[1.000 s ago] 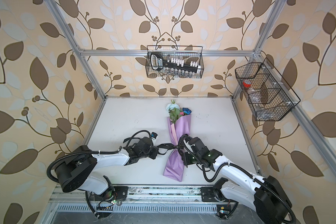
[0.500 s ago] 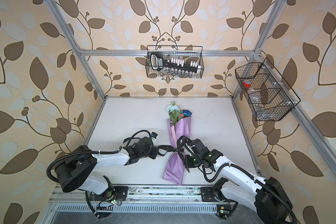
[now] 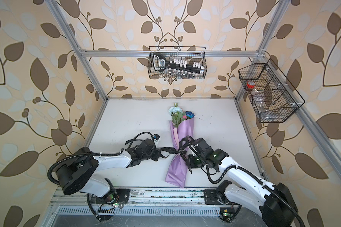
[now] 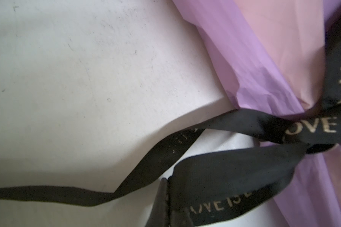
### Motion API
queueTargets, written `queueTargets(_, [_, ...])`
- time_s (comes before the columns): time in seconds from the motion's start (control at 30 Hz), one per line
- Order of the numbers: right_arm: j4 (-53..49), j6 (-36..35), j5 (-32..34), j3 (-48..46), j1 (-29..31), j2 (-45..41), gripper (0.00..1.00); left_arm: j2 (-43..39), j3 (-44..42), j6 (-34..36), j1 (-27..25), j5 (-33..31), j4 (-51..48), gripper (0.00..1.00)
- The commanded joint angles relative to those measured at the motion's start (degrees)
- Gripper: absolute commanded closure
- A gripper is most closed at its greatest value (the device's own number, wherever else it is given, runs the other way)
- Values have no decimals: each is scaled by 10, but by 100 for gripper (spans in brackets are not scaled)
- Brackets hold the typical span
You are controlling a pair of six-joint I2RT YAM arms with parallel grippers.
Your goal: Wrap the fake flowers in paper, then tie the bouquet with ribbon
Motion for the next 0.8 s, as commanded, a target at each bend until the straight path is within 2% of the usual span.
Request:
queueTargets(0.0, [-46, 5, 20, 1, 3, 15, 97, 0, 17, -8, 0, -9, 19, 100])
queueTargets(0.2, [-55, 5, 21, 0, 4, 54, 95, -2, 18, -7, 0, -10, 17, 100])
queueTargets(0.33, [-58, 1, 36, 26, 3, 54, 75, -3, 16, -5, 0, -6, 16, 100])
queueTargets(0.4, [-65, -1, 60, 60, 3, 47, 70, -3, 14, -5, 0, -1, 18, 100])
queueTargets(0.57, [-53, 16, 133, 156, 4, 35, 69, -4, 6, -6, 0, 11, 26, 100])
queueTargets(0.77, [43, 33, 165, 170, 12, 63, 70, -7, 5, -5, 0, 21, 29, 100])
